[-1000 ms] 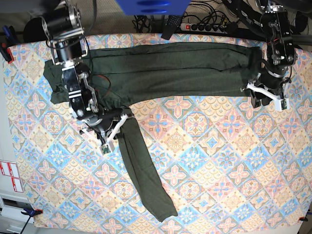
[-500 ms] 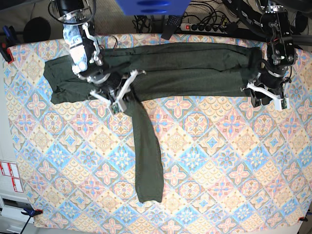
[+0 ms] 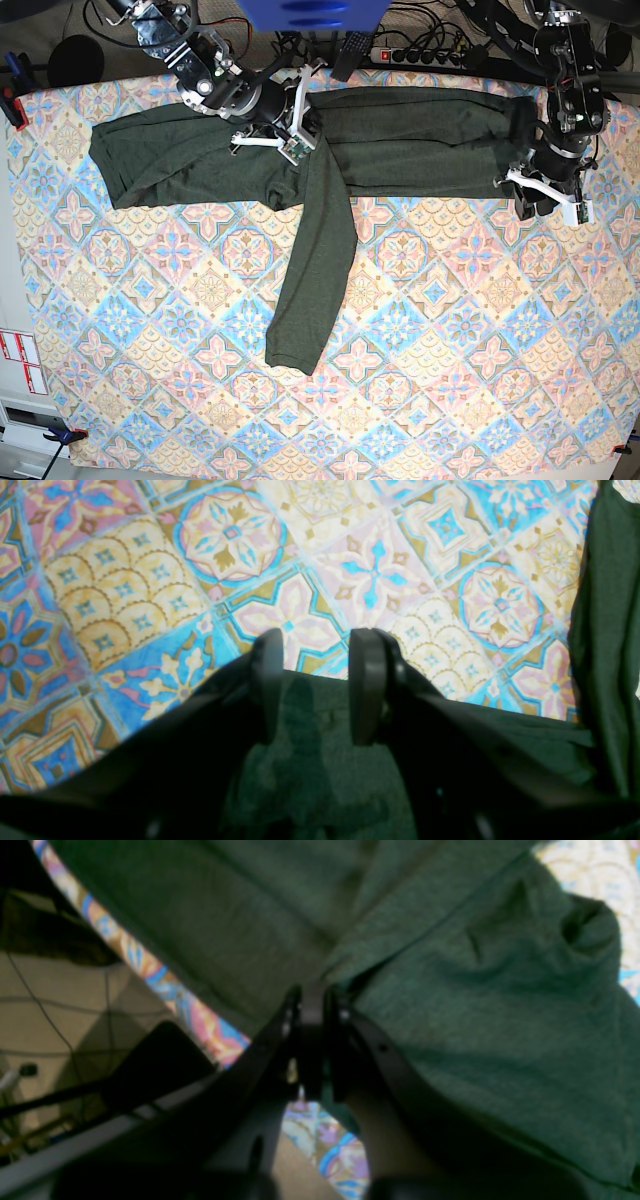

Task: Fold the T-shirt properly
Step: 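Grasp the sleeve with the right gripper and drag it onto the folded body, then grasp the sleeve cuff with the left gripper and lift it onto the body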

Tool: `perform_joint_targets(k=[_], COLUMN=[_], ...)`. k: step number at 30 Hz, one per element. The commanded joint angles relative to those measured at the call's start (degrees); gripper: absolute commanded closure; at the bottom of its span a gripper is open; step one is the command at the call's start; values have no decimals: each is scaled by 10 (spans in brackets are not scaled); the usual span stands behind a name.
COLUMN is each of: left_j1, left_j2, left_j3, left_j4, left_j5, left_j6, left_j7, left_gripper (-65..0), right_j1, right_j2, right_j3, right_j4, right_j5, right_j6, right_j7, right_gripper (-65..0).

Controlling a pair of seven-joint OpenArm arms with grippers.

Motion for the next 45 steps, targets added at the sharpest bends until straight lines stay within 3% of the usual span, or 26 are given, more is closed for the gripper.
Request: perform_joint_targets(k=[1,4,8,13,19,25,29,40,45], left_j1=[-2,4,5,1,-64,-166,-240,-409,-452], left_j2=[-7,-7,-8,-9,-10,-4,25,120,143], left_j3=[-4,-3,12,23,82,189,230,231,262], left_j4=[8,8,9,11,7,-15,-88,-355,-444], left_j5=[-3,-3,-3,-3,2,2,2,2,2], left_j6=[-3,-3,-3,-3,-3,-2,0,0,0], left_j7=[-11,-11,-11,-11,-9,54,60,54,-2], left_gripper=[-219,-219,-219,-220,-223,-224,-224,-224,-224], right_j1=[4,25,41,41,41,39,36,35,35], right_j2=[0,6,10,12,10,7,7,7,7], right_j3=[3,-1,-2,4,70,161,188,197,197], right_j4=[9,6,5,6,7,12,31,38,42], right_j5=[2,3,5,2,2,5,5,5,5], right_j6=[2,2,2,2,2,2,2,2,2], right_j7=[11,-7,-65,-75,-72,-72,-72,-72,-72], right_gripper=[-7,-26,-120,-216,-201,-196,-196,-196,-196])
